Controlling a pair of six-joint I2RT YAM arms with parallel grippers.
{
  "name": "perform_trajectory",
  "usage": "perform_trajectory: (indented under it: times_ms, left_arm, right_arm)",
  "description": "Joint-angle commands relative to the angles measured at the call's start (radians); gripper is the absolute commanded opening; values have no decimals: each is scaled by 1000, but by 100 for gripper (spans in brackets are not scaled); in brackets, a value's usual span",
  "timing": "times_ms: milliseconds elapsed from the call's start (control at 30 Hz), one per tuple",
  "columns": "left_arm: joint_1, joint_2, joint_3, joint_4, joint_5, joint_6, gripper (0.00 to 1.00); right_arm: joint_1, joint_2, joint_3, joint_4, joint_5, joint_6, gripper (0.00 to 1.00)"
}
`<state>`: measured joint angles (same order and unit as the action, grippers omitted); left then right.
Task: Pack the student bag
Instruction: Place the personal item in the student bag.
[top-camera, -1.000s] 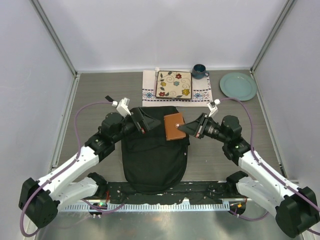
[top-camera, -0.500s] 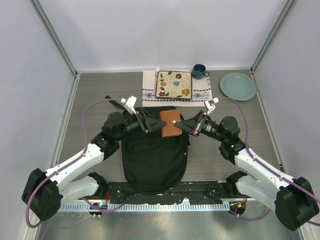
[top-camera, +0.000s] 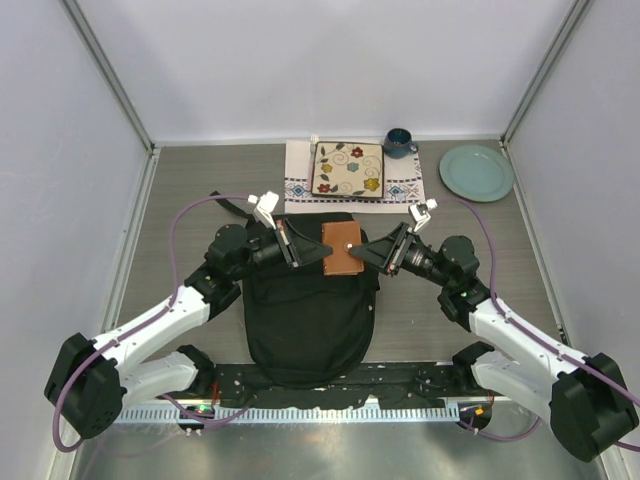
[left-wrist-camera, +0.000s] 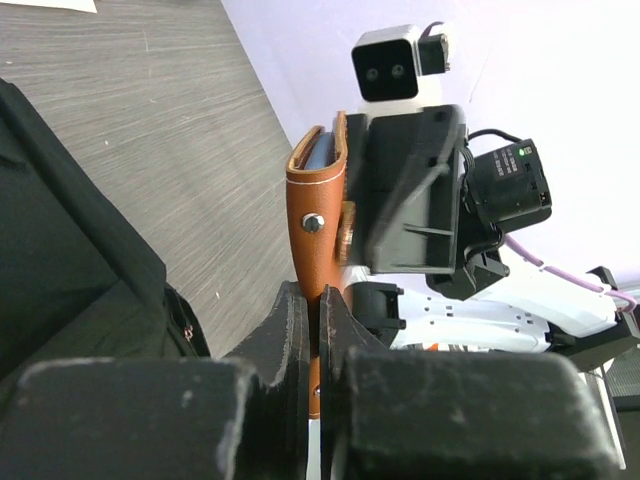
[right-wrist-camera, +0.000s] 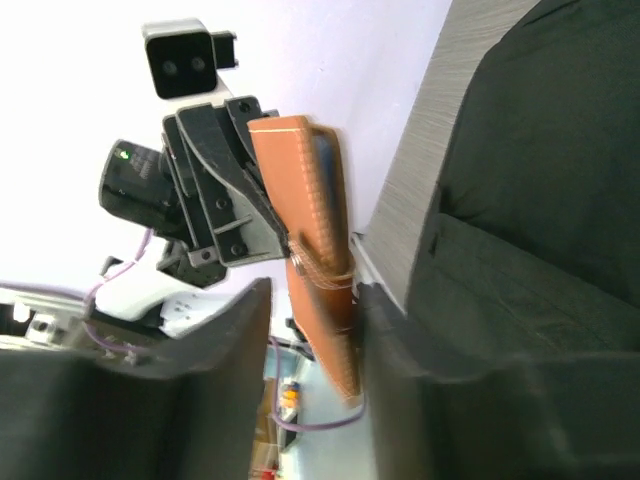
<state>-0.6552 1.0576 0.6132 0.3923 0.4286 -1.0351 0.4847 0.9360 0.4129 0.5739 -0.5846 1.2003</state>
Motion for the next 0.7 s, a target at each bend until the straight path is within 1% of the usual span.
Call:
perform_trajectory:
  times_ms: [0,67,100,167,200,300,400,500,567,600,633,667]
  left_arm:
    - [-6,-1,11,56,42,27,0]
    - [-6,-10,10,56,48,30,0]
    - [-4,-13,7,56,50,33,0]
    - [-6,-21,7,53,53,36,0]
    - [-4,-24,5,53,62,38,0]
    - [-6,-24,11,56,94,43,0]
    - [-6,-15,14,68,117,43,0]
    - [-6,7,22,88,153,35,0]
    - [-4,19,23,103,163,24,0]
    - [-6,30,22,117,165,21,0]
    - [-4,36,22,125,176,18,0]
    - [-6,41,22,131,182,14,0]
  right_arm:
    - [6,-51,7,-3,25,-39,57]
    - [6,-68,18,-61,64,-88,68]
    - [6,-84,24,-121,75,-106,70]
    - [6,-97,39,-173,95,-155,75]
    - [6,-97,43,-198,94,-165,77]
    - [5,-79,55,-190,63,-179,78]
    - [6,-49,55,-137,14,-166,78]
    - [6,-22,52,-37,-29,-128,78]
    - [6,-3,47,44,-70,-99,75]
    - [6,4,44,64,-78,-87,73]
    - [6,7,41,81,-90,-70,64]
    - [6,6,35,105,-93,-65,59]
